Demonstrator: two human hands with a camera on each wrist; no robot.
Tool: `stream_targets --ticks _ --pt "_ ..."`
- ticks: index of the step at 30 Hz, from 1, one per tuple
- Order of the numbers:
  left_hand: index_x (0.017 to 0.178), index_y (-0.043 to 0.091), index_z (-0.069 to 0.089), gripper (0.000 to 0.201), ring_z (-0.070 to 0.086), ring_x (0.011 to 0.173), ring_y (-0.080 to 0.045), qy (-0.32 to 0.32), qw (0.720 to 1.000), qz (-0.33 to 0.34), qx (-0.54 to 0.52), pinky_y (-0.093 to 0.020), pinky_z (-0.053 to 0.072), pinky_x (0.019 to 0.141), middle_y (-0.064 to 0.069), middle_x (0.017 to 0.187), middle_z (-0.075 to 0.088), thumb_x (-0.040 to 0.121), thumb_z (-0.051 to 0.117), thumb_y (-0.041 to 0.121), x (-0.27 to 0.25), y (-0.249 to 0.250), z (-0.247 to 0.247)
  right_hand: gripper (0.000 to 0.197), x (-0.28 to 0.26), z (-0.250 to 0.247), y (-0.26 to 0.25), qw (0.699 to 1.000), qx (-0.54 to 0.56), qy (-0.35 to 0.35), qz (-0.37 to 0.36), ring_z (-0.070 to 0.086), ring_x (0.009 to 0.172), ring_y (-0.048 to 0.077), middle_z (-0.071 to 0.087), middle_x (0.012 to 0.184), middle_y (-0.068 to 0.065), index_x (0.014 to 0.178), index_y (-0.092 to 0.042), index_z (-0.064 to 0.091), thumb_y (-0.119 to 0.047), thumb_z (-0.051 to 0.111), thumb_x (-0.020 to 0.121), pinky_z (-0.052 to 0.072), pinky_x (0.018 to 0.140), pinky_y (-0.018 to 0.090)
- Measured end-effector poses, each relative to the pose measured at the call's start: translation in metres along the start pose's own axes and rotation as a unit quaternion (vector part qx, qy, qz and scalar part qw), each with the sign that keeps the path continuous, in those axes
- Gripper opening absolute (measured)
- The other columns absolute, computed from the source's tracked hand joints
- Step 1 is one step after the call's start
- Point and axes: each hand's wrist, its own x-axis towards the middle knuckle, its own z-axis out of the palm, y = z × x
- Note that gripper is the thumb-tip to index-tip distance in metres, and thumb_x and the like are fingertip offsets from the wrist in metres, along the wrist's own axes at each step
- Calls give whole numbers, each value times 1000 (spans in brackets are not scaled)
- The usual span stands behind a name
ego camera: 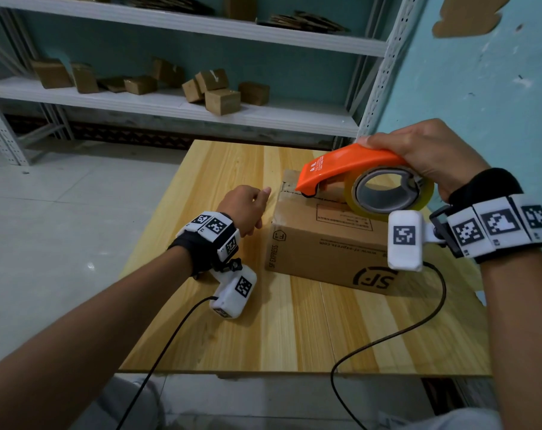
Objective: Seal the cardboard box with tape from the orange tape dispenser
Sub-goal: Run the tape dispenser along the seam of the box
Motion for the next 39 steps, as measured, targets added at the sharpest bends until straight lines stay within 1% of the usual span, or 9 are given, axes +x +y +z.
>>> stream_targets --ticks 3,8,12,19,23,27,31,35,39 --pt "69 11 52 49 41 25 -2 -7 1000 -1 11 -18 36 42 6 34 49 104 30 38 0 2 3 42 -1 0 -1 1000 -4 0 -1 58 63 18 63 67 6 77 -11 68 -53 72 80 44 74 33" --pt "85 2 63 53 42 25 -1 -28 1000 -3 8 -22 36 46 11 31 48 104 28 37 0 3 5 41 -2 0 -3 1000 0 -3 -1 57 60 16 61 65 6 76 -12 67 -52 72 80 44 72 32" --pt "75 4 58 54 42 25 -2 -24 1000 6 10 -23 36 48 10 30 48 105 27 35 1 3 9 39 -2 0 -4 1000 3 -3 0 55 57 15 59 61 3 69 -15 64 -51 72 81 43 70 30" --pt "81 -2 63 55 43 29 -4 -12 1000 1 11 -21 35 46 1 46 51 104 29 35 4 2 14 43 -3 0 -2 1000 0 -1 -1 58 61 17 63 67 7 73 -10 67 -53 72 80 46 75 34" --pt "85 -1 62 45 43 37 -11 -22 1000 -10 6 -22 33 46 -1 50 49 104 34 29 5 3 15 58 -1 0 -1 1000 4 3 1 61 67 20 67 75 13 91 4 71 -53 73 79 49 83 38" --pt "91 -7 63 45 42 42 -16 -30 999 -15 -5 -24 33 48 -4 52 48 103 35 26 6 3 16 57 -1 0 -1 1000 4 5 1 61 66 20 66 74 11 90 3 71 -53 73 79 49 84 37" --pt "88 -3 61 43 41 46 -18 -28 999 -17 -4 -26 33 49 -5 56 47 103 35 28 7 3 16 58 -1 1 -1 1000 1 7 -2 60 66 19 66 73 11 91 4 71 -53 72 79 47 79 35" --pt "91 -6 63 46 40 47 -18 -29 999 -21 -8 -26 32 49 -5 55 46 104 34 28 7 3 17 51 -1 1 -1 1000 -2 3 -2 59 65 18 64 69 7 84 -3 71 -54 71 80 45 76 34" --pt "82 0 58 41 41 44 -17 -26 999 -23 -5 -25 32 49 -3 52 47 103 35 26 7 3 16 43 -3 1 -2 1000 -8 -2 -7 57 64 18 62 69 8 80 -9 69 -52 70 82 43 73 32"
